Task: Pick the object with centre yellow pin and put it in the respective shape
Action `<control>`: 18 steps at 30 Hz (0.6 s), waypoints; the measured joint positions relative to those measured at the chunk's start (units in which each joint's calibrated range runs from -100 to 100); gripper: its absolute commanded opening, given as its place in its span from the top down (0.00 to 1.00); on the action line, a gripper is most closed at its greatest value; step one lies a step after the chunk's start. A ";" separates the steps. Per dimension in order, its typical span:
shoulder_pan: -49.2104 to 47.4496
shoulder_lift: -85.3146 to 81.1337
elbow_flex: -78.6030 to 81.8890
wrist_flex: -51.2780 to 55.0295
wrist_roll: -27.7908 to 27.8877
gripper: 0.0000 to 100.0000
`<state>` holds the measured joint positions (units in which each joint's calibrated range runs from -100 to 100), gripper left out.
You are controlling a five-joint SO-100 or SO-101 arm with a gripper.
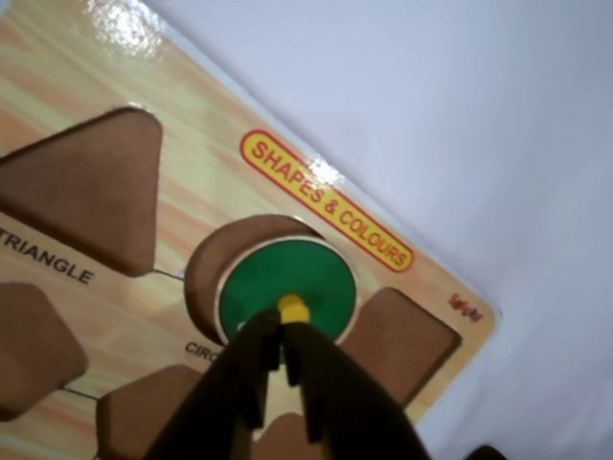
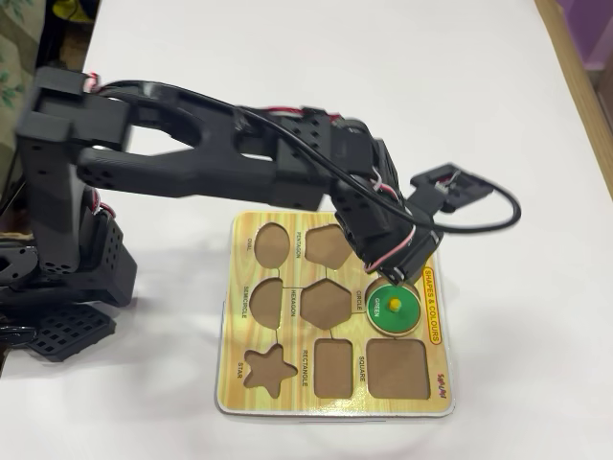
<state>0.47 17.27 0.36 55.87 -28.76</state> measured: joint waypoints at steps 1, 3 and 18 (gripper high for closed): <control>1.03 -1.20 0.54 0.00 0.05 0.99; 3.18 -2.75 2.25 -0.09 0.05 0.99; 8.33 -1.98 4.05 -3.43 -0.05 0.99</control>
<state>8.79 15.29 4.41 52.44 -28.81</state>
